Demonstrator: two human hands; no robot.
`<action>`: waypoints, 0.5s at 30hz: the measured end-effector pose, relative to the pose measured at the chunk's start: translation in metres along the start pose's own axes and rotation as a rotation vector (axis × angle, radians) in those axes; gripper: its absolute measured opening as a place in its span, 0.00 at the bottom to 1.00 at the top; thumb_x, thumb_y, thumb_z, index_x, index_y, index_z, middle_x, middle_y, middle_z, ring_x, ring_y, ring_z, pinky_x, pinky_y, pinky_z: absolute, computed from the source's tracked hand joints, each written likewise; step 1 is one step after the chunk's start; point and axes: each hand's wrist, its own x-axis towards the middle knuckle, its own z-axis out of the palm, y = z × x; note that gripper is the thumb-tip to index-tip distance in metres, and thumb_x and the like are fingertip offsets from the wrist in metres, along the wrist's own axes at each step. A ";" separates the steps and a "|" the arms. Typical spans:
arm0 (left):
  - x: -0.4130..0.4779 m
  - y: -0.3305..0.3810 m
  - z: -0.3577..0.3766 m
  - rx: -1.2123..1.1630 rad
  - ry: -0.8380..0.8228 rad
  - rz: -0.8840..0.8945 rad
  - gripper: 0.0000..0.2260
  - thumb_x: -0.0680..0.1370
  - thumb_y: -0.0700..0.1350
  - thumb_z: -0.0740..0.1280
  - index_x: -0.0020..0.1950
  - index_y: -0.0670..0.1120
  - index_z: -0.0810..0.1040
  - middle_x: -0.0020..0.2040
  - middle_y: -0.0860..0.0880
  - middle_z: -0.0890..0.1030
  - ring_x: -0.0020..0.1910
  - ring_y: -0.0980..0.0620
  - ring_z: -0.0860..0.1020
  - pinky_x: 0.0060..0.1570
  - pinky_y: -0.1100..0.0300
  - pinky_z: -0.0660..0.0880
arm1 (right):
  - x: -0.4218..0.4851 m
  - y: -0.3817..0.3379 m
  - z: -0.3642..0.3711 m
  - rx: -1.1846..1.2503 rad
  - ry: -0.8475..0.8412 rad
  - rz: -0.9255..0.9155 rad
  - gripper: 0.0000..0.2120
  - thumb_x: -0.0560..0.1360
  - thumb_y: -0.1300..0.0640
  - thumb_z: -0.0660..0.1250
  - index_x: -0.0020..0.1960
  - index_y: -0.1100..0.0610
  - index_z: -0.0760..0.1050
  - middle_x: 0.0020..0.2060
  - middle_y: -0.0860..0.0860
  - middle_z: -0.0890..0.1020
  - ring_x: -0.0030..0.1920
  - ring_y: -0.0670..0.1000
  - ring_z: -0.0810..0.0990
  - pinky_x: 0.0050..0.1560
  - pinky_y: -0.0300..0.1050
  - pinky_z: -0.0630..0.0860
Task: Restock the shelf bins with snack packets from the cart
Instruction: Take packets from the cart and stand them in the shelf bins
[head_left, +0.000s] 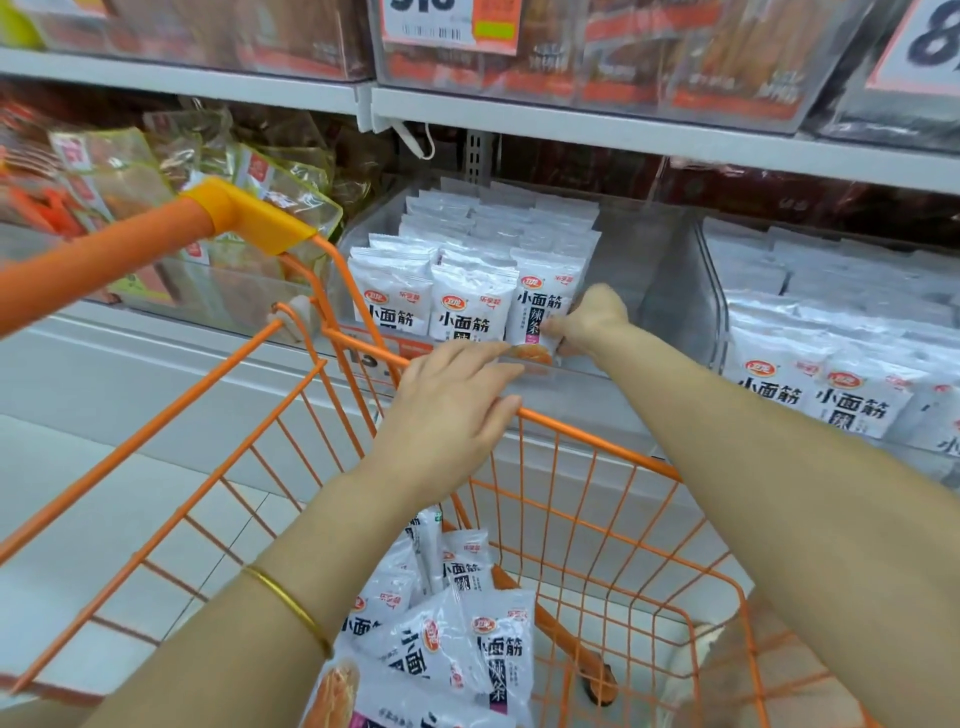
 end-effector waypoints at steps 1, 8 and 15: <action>0.000 0.000 0.000 0.000 0.006 0.004 0.28 0.75 0.59 0.45 0.66 0.51 0.73 0.69 0.54 0.70 0.68 0.52 0.63 0.63 0.53 0.59 | -0.003 -0.001 -0.001 -0.003 -0.009 0.010 0.19 0.68 0.60 0.75 0.54 0.64 0.75 0.51 0.58 0.81 0.51 0.57 0.81 0.52 0.51 0.79; 0.000 -0.002 0.000 -0.009 0.010 0.009 0.27 0.75 0.59 0.45 0.66 0.51 0.73 0.68 0.53 0.70 0.67 0.52 0.63 0.62 0.53 0.59 | -0.058 -0.023 -0.038 -0.068 0.061 -0.207 0.14 0.71 0.63 0.72 0.47 0.59 0.67 0.43 0.54 0.73 0.46 0.56 0.80 0.43 0.53 0.80; 0.000 -0.001 -0.005 -0.094 0.063 0.041 0.21 0.74 0.55 0.53 0.62 0.52 0.77 0.63 0.51 0.75 0.63 0.50 0.67 0.58 0.55 0.61 | -0.181 -0.002 -0.036 -0.370 -0.838 -0.302 0.09 0.75 0.57 0.68 0.48 0.64 0.77 0.38 0.57 0.82 0.35 0.52 0.82 0.35 0.46 0.80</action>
